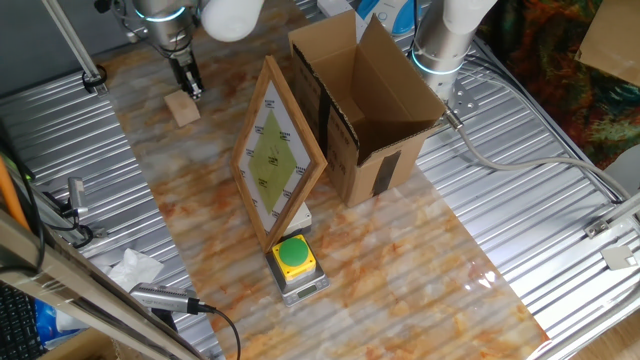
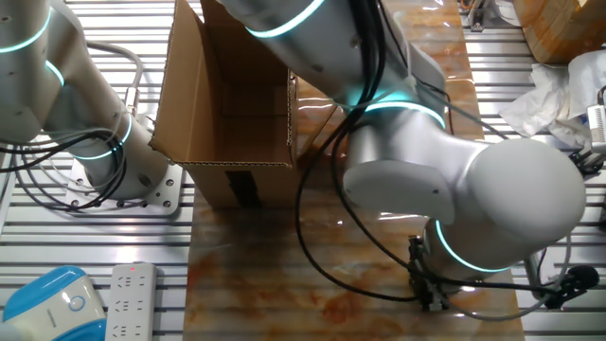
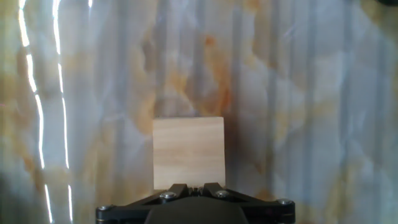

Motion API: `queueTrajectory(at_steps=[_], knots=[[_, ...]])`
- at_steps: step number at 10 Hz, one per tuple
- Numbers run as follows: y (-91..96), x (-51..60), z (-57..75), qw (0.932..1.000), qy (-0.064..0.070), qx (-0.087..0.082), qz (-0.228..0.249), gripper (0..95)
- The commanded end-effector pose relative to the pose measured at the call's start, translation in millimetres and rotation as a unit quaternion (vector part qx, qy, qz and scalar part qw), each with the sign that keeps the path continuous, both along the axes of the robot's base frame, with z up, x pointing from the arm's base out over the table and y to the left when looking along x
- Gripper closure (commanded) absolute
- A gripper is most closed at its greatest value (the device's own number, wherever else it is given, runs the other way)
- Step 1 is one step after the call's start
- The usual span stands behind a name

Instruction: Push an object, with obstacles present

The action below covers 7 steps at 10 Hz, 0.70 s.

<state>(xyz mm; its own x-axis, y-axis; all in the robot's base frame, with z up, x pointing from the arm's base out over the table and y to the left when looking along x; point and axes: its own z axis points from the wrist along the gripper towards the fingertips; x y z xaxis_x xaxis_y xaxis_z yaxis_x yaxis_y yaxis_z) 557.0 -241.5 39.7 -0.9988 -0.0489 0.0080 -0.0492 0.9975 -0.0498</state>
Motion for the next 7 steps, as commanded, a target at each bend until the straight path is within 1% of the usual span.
queueTrajectory(at_steps=[1, 2, 3, 4, 5, 6, 7], knots=[[-0.4, 8.7, -3.2, 1.0, -0.001, 0.001, 0.0, 95.0], [-2.2, 9.1, -9.5, 0.9999, -0.01, 0.002, 0.002, 95.0], [-3.5, 9.2, -15.0, 0.9999, -0.016, 0.002, 0.003, 95.0], [-4.0, 9.3, -16.2, 0.9989, 0.011, 0.046, -0.007, 95.0], [-4.5, 9.4, -16.9, 0.9989, -0.006, 0.044, -0.014, 95.0], [-4.6, 9.5, -15.9, 0.9988, -0.007, 0.046, -0.016, 95.0], [-3.9, 9.5, -12.9, 0.9994, 0.007, 0.032, -0.014, 95.0]])
